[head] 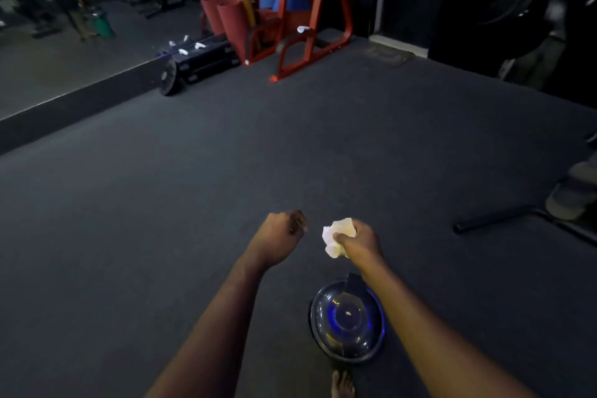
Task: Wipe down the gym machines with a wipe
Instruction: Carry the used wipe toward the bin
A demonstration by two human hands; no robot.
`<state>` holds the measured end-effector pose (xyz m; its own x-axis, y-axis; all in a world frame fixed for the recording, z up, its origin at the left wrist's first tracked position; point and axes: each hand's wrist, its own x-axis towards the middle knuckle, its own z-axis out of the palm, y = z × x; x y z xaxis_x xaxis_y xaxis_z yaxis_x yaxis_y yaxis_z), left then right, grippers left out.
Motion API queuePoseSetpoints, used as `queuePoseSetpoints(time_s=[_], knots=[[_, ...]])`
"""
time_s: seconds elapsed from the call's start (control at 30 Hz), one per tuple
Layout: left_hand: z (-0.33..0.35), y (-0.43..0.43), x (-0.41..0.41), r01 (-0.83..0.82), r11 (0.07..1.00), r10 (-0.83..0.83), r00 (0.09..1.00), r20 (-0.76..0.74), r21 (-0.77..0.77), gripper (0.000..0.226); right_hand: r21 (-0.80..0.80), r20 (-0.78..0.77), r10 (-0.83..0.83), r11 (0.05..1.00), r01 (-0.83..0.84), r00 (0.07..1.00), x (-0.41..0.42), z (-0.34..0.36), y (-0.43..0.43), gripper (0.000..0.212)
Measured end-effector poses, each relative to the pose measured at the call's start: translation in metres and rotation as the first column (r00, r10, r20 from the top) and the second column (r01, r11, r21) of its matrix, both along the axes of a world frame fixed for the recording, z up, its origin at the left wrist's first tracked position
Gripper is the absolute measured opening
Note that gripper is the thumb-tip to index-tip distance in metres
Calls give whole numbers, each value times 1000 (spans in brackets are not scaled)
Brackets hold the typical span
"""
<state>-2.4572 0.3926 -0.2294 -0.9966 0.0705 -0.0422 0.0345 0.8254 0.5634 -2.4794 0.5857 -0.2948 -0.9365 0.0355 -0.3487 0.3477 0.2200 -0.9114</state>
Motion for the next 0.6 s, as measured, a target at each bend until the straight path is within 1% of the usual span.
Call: queuePoseSetpoints(time_s=[0.2, 0.3, 0.43, 0.6], knots=[[-15, -13, -20, 140, 990, -140, 990, 8, 32, 6, 34, -5, -161, 986, 161, 987, 9, -1, -8, 24], [-16, -19, -21, 232, 971, -234, 972, 17, 52, 11, 43, -8, -243, 969, 243, 970, 22, 2, -14, 25], [-16, -20, -26, 276, 956, -278, 960, 11, 101, 9, 74, -5, -292, 954, 292, 956, 33, -1, -15, 25], [-18, -13, -31, 329, 934, -331, 944, -7, 143, 9, 70, 2, -364, 929, 363, 931, 43, 1, -15, 28]])
